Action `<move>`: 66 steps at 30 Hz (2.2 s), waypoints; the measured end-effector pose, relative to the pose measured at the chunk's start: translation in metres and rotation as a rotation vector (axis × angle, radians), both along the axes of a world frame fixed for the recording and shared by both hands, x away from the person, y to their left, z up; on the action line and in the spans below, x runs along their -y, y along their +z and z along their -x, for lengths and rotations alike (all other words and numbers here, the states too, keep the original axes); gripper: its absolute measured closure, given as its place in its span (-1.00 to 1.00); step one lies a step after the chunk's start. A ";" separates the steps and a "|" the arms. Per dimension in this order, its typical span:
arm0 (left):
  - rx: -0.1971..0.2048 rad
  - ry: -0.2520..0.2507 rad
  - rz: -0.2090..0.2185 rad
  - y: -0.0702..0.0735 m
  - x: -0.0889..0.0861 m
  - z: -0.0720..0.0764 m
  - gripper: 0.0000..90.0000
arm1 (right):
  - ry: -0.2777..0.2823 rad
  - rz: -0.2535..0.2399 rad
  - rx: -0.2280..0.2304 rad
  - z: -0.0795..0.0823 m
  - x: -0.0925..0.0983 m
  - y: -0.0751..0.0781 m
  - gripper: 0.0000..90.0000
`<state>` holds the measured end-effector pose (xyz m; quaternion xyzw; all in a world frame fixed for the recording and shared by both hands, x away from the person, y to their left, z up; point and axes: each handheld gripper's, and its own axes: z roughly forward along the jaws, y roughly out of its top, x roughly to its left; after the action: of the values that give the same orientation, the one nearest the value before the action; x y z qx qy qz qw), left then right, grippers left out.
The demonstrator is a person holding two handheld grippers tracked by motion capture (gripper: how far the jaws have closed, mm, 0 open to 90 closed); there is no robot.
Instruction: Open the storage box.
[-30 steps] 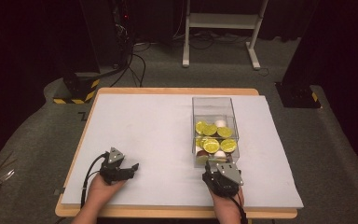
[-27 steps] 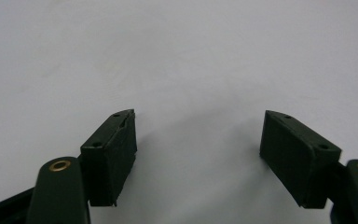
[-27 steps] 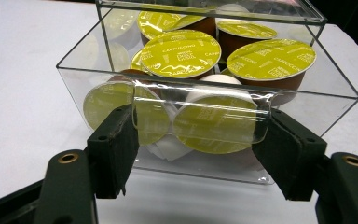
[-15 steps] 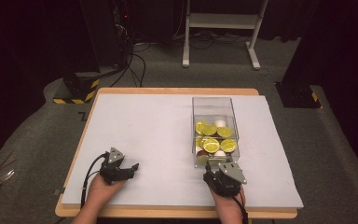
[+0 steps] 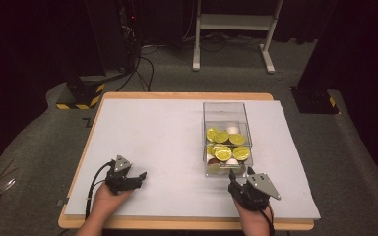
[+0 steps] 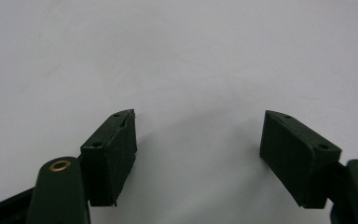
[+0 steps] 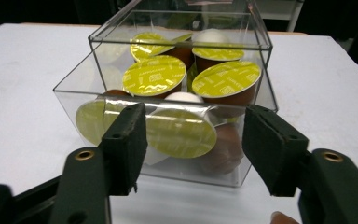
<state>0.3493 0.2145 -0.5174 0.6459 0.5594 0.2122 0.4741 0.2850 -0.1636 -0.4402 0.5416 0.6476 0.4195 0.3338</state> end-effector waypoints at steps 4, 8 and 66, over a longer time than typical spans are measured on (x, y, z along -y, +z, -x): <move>-0.001 -0.001 -0.002 0.000 0.000 0.000 -0.39 | 0.022 -0.014 0.010 -0.004 0.007 0.004 0.00; -0.001 -0.001 -0.002 0.000 0.000 0.000 -0.39 | 0.044 -0.017 0.022 -0.009 0.007 0.008 0.06; -0.001 -0.001 0.000 0.000 0.000 0.000 -0.39 | -0.021 0.047 -0.073 -0.062 0.038 0.003 0.70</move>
<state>0.3493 0.2148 -0.5174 0.6465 0.5593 0.2116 0.4739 0.3471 -0.2020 -0.4369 0.5555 0.6633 0.3805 0.3268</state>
